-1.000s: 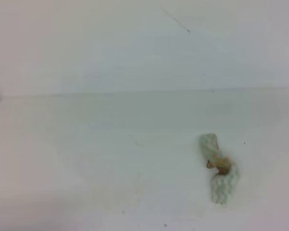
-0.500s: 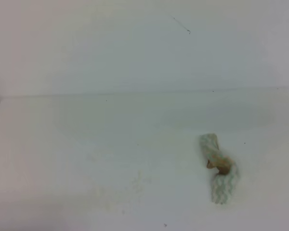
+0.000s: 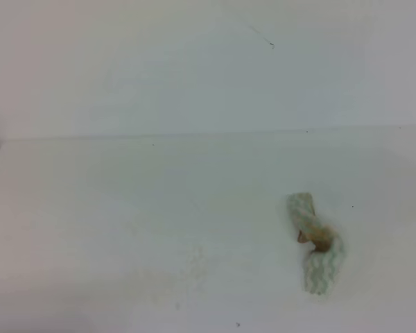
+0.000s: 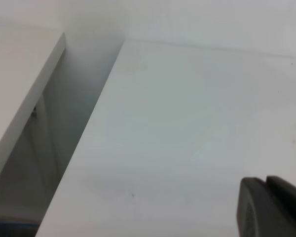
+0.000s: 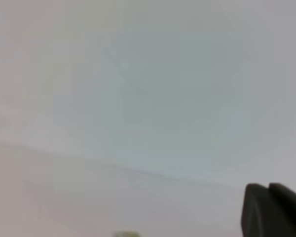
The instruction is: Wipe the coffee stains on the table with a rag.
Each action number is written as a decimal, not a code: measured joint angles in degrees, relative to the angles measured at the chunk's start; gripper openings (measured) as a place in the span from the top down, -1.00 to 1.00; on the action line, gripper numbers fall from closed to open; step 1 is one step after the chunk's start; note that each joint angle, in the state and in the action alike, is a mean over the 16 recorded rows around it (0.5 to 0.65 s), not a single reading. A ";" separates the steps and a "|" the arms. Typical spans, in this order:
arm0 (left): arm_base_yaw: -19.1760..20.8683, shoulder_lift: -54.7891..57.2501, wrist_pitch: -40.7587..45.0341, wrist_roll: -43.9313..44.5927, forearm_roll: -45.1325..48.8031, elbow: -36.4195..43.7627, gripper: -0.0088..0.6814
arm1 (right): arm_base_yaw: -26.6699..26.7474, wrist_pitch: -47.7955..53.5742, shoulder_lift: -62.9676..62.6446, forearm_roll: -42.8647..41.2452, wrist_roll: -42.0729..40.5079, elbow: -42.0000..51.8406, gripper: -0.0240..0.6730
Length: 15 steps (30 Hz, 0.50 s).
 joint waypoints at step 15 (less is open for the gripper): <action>0.00 0.00 -0.06 0.00 0.00 0.00 0.97 | -19.44 -1.01 -29.26 -0.08 1.02 27.86 0.93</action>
